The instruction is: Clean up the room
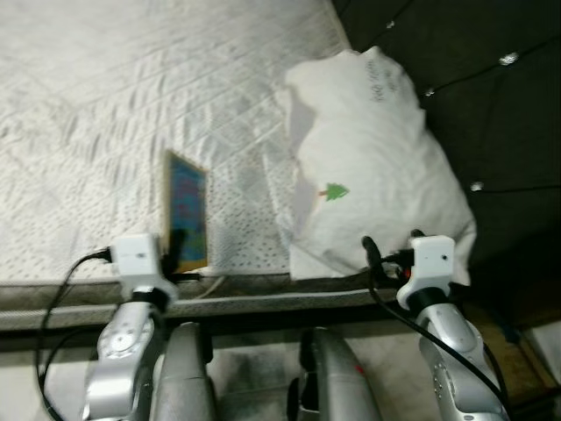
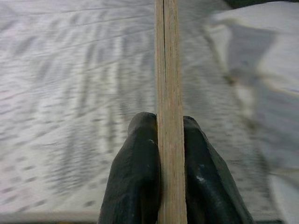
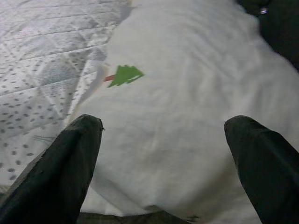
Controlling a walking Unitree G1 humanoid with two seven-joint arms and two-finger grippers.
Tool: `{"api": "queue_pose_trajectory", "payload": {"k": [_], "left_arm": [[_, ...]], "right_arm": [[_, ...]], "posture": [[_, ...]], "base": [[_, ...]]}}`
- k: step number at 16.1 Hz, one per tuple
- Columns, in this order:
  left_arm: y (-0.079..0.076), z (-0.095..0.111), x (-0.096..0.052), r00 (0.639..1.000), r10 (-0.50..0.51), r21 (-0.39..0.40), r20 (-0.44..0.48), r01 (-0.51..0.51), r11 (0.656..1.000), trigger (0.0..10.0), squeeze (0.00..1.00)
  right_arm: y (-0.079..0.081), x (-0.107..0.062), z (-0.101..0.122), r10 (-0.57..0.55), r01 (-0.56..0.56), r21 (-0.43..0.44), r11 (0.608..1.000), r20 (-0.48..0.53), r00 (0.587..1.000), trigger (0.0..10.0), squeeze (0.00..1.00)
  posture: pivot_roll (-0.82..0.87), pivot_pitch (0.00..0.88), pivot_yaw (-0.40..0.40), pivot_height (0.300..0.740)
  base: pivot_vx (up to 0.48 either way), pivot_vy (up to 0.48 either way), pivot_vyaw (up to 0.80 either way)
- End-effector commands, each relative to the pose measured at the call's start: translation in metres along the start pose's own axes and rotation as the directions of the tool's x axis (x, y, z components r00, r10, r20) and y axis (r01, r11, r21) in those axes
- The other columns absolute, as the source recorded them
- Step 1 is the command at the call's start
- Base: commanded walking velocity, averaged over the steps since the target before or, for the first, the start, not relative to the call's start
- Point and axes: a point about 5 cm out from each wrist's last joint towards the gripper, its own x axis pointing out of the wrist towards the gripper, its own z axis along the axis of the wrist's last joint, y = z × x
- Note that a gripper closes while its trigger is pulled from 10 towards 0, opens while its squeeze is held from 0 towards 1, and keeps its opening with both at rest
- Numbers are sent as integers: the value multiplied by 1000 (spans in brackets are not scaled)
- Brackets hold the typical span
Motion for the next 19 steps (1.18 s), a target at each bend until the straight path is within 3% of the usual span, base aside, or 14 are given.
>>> {"api": "queue_pose_trajectory", "payload": {"k": [1, 7, 9, 19], "left_arm": [[-4, 6, 0, 1000, -11, 5, 29, 11, 1000, 10000, 0], [0, 9, 3, 999, 5, -12, 43, -4, 1000, 10000, 0], [0, 8, 3, 999, 2, -12, 39, -1, 1000, 10000, 0], [-3, 1, 6, 1000, -21, -25, -7, 20, 999, 10000, 0]], "right_arm": [[-5, -3, -2, -10, 10, -11, 1000, -16, 1000, 10000, 0], [-5, -3, -2, -4, 4, -18, 1000, -16, 1000, 10000, 0], [-3, -3, -2, 8, -8, -22, 1000, -6, 1000, 10000, 0], [-3, -4, -3, -5, 5, -11, 1000, -13, 1000, 10000, 0]], "posture": [[-23, 171, -74, 612], [-24, 168, -77, 612], [-25, 163, -74, 612], [-28, 160, -77, 612]], "base": [[0, 0, 0], [179, 0, 0], [264, 0, 713], [0, 0, 80]]}}
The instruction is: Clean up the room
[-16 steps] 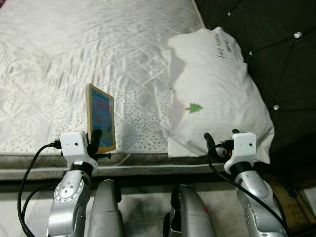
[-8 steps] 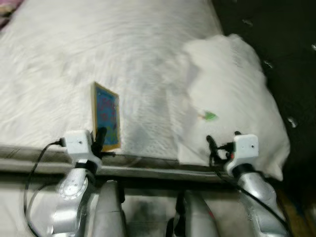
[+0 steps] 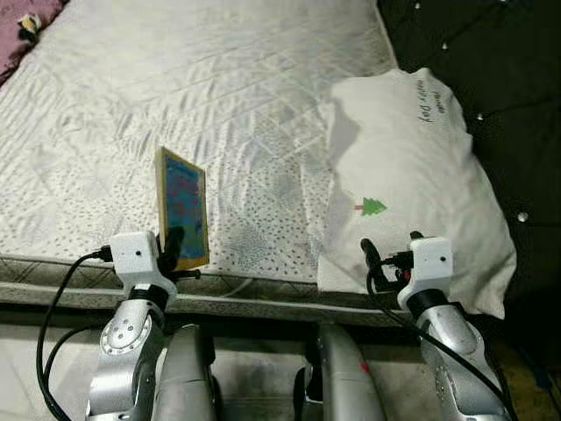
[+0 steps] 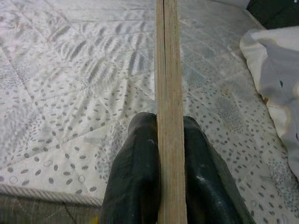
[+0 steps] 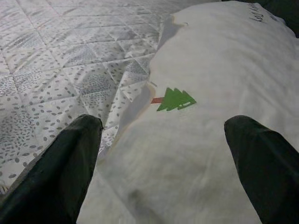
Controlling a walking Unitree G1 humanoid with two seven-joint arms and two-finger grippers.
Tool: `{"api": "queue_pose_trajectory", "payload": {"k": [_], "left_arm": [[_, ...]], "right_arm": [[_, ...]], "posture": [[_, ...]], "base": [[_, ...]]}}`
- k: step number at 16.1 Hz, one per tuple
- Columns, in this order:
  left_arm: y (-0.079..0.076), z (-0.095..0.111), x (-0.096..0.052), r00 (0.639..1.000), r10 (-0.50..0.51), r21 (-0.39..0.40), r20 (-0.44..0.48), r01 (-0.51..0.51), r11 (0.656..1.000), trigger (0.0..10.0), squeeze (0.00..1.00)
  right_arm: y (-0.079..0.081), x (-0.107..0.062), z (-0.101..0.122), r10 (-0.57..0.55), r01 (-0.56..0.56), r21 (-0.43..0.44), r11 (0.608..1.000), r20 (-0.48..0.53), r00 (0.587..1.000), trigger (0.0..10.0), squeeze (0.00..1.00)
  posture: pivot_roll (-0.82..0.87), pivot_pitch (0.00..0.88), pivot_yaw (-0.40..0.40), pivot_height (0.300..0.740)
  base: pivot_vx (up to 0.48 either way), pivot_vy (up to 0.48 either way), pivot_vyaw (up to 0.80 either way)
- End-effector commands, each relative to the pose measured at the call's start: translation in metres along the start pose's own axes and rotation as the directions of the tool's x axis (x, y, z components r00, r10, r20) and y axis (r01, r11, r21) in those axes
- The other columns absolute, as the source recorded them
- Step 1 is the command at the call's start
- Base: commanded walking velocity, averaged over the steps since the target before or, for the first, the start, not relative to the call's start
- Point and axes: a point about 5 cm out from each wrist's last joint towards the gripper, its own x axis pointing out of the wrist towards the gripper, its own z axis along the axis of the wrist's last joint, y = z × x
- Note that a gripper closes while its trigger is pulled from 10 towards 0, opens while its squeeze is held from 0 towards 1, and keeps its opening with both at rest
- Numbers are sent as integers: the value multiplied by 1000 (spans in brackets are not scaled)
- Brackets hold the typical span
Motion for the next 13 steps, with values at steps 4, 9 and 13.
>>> {"api": "queue_pose_trajectory", "payload": {"k": [4, 9, 13], "left_arm": [[-2, -5, 30, 994, -49, -76, -101, 42, 996, 10000, 0], [-28, 12, 67, 979, -182, -153, -90, 167, 974, 10000, 0], [-47, 21, 92, 964, -246, -271, -102, 211, 939, 10000, 0]], "right_arm": [[-12, -12, 4, -45, 45, -11, 999, -1, 999, 10000, 0], [-29, -42, -4, -84, 81, -50, 995, -59, 995, 10000, 0], [-35, -58, -3, -101, 94, -86, 992, -87, 991, 10000, 0]], "posture": [[-78, 188, -83, 587], [-136, 229, -101, 587], [-176, 240, -113, 587]], "base": [[0, 0, 0], [0, 0, 0], [0, 0, 0]]}}
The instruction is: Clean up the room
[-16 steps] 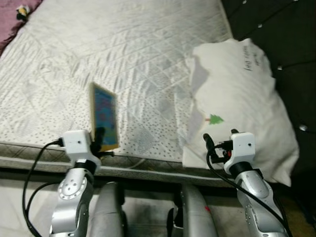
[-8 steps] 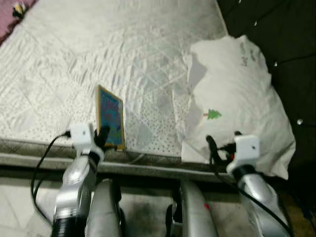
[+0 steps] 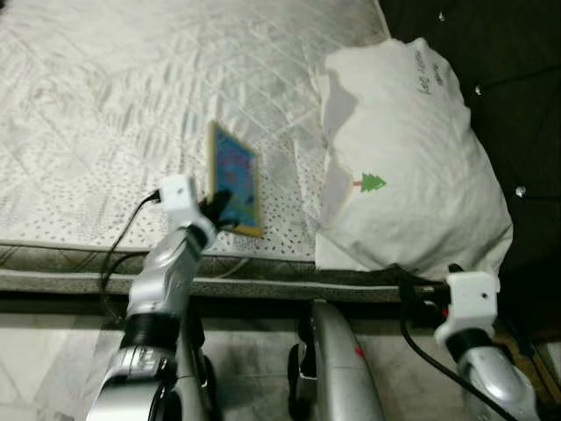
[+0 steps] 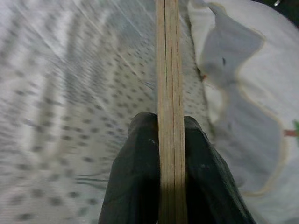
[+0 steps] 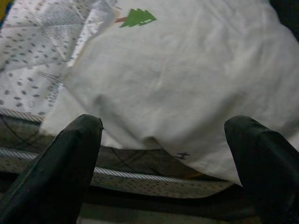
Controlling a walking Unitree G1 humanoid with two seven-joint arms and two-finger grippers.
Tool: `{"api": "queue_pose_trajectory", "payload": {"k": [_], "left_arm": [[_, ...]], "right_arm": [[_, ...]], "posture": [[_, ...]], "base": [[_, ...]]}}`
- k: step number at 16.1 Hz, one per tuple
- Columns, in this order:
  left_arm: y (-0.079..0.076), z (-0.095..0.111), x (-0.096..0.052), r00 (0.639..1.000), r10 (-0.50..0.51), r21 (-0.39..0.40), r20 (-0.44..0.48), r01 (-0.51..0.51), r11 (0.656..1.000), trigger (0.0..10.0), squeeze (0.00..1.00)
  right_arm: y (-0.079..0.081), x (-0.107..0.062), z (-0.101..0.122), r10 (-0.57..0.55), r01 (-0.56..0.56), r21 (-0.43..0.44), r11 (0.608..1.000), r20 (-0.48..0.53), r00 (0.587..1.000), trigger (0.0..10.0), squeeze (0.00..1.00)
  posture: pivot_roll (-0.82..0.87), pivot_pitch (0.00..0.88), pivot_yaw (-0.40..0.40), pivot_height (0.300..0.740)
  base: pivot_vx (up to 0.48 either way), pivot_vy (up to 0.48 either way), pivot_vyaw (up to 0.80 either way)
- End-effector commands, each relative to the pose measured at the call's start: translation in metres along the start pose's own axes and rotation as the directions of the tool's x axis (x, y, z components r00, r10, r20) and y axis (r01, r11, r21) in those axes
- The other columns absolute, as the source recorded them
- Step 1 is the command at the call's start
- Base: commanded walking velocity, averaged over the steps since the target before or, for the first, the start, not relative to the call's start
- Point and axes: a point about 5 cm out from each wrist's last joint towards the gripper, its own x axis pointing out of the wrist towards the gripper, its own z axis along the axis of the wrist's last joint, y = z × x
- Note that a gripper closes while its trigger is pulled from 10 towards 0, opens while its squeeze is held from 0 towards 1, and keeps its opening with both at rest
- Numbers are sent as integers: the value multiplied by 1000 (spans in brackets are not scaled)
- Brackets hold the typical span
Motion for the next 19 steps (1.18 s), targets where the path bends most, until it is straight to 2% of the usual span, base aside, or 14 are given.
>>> {"api": "queue_pose_trajectory", "payload": {"k": [1, 2, 4, 8, 11, 13, 15, 16, 17, 19], "left_arm": [[-7, -4, 7, 997, -49, -68, -59, 45, 997, 10000, 0], [-9, -2, 11, 997, -62, -124, -52, 56, 991, 10000, 0], [-14, -8, 20, 988, -81, -209, -128, 53, 976, 10000, 0], [-19, -17, 26, 972, -122, -267, -203, 65, 961, 10000, 0], [-20, -29, 26, 949, -133, -250, -286, 60, 966, 10000, 0], [-13, -39, 23, 935, -99, -205, -342, 29, 978, 10000, 0], [-8, -40, 22, 930, -84, -179, -359, 20, 984, 10000, 0], [-2, -34, 22, 941, -49, -137, -335, 3, 991, 10000, 0], [2, -28, 23, 952, -32, -131, -304, -8, 991, 10000, 0], [10, -10, 26, 977, -2, -128, -214, -26, 991, 10000, 0]], "right_arm": [[-10, -7, 5, -32, 32, -29, 999, 0, 999, 10000, 0], [-12, -9, 5, -36, 36, -34, 999, -2, 999, 10000, 0], [-19, -15, 6, -54, 54, -52, 997, -9, 998, 10000, 0], [-24, -20, 11, -59, 59, -65, 996, -10, 998, 10000, 0], [-16, -22, 23, 35, -35, -21, 999, 5, 999, 10000, 0], [-3, -22, 29, 136, -136, 42, 990, 4, 991, 10000, 0], [6, -21, 34, 190, -190, 81, 978, 14, 982, 10000, 0], [13, -22, 37, 243, -243, 120, 962, 21, 970, 10000, 0], [17, -23, 40, 277, -278, 149, 949, 28, 960, 10000, 0], [30, -28, 47, 398, -394, 250, 884, 35, 917, 10000, 0]], "posture": [[-203, 247, -117, 587], [-209, 248, -118, 587], [-235, 251, -121, 587], [-257, 247, -123, 587], [-258, 245, -118, 587], [-259, 246, -112, 587], [-258, 244, -108, 587], [-256, 243, -105, 587], [-256, 242, -102, 587], [-259, 238, -101, 587]], "base": [[0, 0, 0], [0, 0, 0], [0, 0, 0], [0, 0, 0], [0, 0, 0], [0, 0, 0], [0, 0, 0], [0, 0, 0], [0, 0, 0], [0, 0, 0]]}}
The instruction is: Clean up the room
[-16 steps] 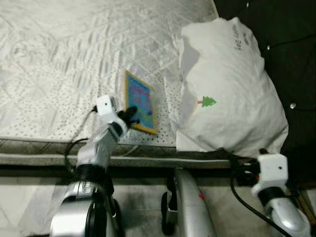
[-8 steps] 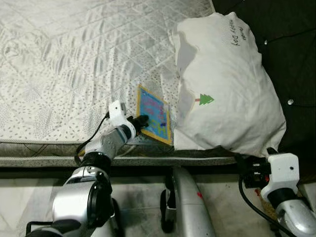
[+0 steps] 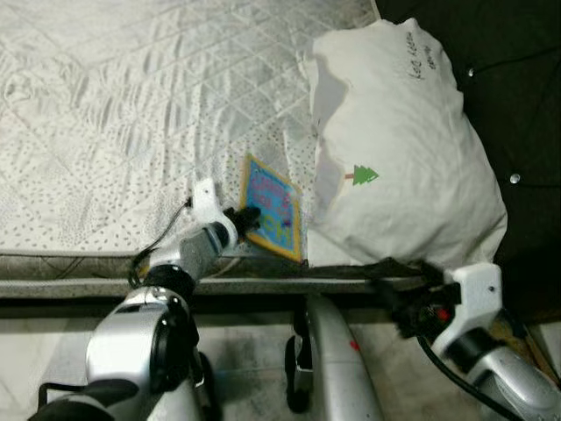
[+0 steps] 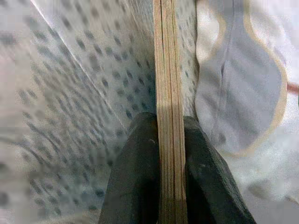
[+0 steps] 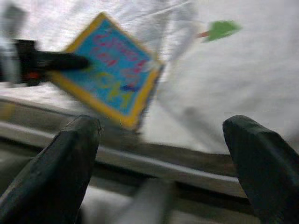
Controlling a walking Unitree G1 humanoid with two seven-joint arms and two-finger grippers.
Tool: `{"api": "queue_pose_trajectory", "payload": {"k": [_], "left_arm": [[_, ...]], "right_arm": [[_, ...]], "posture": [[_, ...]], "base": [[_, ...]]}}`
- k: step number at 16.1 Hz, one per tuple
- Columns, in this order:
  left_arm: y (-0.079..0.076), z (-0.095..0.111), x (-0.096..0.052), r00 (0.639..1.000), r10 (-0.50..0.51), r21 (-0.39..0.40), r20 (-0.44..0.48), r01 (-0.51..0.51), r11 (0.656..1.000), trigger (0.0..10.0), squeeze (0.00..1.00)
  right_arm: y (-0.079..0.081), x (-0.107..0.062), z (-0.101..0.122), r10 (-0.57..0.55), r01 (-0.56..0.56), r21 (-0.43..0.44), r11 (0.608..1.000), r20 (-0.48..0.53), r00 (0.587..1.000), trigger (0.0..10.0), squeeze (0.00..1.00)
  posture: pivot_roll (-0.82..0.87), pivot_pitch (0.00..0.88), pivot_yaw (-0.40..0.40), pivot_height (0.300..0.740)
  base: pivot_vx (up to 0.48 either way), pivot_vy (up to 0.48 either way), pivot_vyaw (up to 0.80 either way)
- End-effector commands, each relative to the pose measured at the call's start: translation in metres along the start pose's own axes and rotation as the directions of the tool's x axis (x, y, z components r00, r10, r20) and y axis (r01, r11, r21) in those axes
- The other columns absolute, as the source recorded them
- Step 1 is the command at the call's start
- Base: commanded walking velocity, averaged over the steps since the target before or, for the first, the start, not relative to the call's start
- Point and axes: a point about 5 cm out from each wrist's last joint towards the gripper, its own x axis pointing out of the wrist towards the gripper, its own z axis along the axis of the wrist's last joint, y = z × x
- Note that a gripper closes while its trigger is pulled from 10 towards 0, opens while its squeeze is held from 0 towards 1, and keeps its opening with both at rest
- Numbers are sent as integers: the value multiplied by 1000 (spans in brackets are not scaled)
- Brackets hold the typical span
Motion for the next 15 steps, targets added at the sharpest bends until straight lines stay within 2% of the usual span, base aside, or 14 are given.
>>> {"api": "queue_pose_trajectory", "payload": {"k": [1, 3, 6, 8, 11, 12, 15], "left_arm": [[8, 11, -3, 998, 44, 45, 43, -46, 998, 10000, 0], [8, 15, -4, 997, 31, 41, 72, -34, 999, 10000, 0], [5, 10, -2, 999, 2, 23, 46, -3, 1000, 10000, 0], [-1, 6, 1, 1000, -28, 23, 12, 28, 999, 10000, 0], [-15, 9, 7, 998, -57, 25, 19, 57, 998, 10000, 0], [-17, 9, 7, 997, -71, 20, 14, 71, 997, 10000, 161], [-19, 9, 8, 997, -76, -9, 16, 76, 997, 10000, 141]], "right_arm": [[2, -3, 1, 26, -26, -6, 1000, -23, 999, 10000, 0], [1, -2, 1, 7, -7, -14, 1000, -22, 1000, 10000, 0], [-1, -2, 6, 1, -1, -33, 999, -24, 1000, 10000, 0], [-4, -5, 8, -22, 20, -65, 998, -28, 999, 10000, 0], [-9, -14, 9, -64, 60, -110, 992, -38, 997, 10000, 0], [-11, -17, 9, -76, 70, -123, 990, -43, 996, 10000, 0], [-13, -22, 10, -88, 79, -147, 986, -53, 995, 10000, 0]], "posture": [[-261, 236, -104, 587], [-266, 232, -106, 587], [-294, 230, -113, 587], [-311, 232, -119, 587], [-341, 239, -131, 587], [-356, 243, -139, 587], [-372, 247, -147, 587]], "base": [[0, 0, 0], [0, 0, 0], [0, 0, 0], [0, 0, 0], [0, 0, 0], [0, 0, 0], [0, 0, 0]]}}
